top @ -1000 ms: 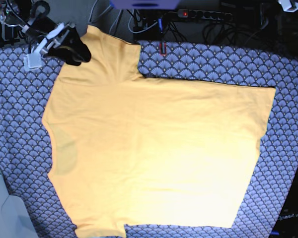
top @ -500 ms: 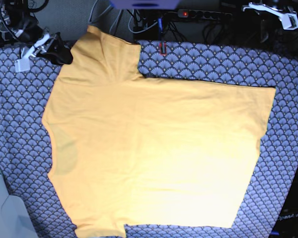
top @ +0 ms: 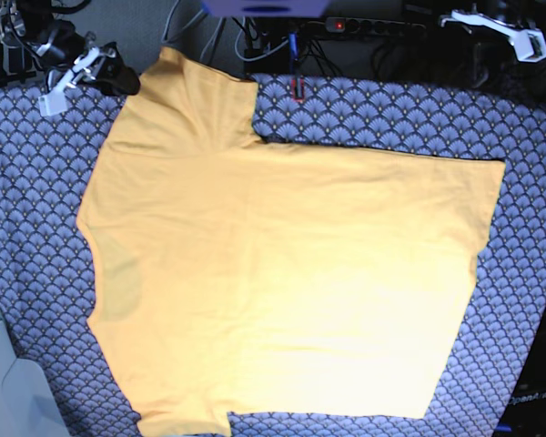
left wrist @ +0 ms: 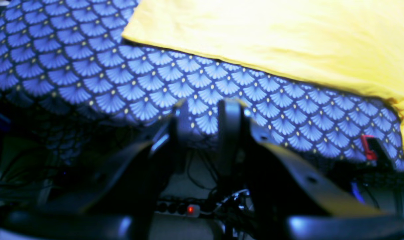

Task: Fold the T-shirt properly
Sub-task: 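Move the right gripper to the shirt's shoulder corner and grasp it, then move the left gripper to the opposite sleeve corner and grasp it, then lift both held corners and fold them over the shirt body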

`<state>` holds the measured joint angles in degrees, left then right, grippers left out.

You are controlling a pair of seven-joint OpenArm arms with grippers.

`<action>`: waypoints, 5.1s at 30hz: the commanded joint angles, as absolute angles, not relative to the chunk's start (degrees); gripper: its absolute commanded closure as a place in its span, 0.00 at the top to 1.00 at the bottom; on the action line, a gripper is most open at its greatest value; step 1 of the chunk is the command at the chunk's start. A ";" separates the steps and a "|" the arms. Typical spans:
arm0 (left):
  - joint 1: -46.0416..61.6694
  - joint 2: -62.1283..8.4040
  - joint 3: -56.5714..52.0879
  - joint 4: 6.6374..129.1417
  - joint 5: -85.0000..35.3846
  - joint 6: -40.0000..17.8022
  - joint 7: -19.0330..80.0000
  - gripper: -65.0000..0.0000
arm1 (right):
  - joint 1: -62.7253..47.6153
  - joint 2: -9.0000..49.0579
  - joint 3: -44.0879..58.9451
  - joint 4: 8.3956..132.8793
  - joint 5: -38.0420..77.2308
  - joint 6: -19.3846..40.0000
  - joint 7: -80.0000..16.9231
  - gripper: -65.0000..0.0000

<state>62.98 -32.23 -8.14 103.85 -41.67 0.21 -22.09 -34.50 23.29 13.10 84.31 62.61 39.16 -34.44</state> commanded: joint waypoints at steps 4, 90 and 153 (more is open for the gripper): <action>63.69 -32.57 -8.48 104.48 -41.63 -0.04 -23.43 0.23 | -34.68 23.52 12.35 84.97 63.52 40.00 -34.77 0.44; 5.32 -6.37 -49.36 65.01 -17.54 -25.63 34.51 0.00 | -29.93 23.78 9.80 84.88 59.91 40.00 -34.95 0.00; -28.62 -9.98 -34.68 52.79 10.33 -24.92 34.07 0.00 | 13.49 27.56 13.49 71.60 43.38 40.00 -50.95 0.00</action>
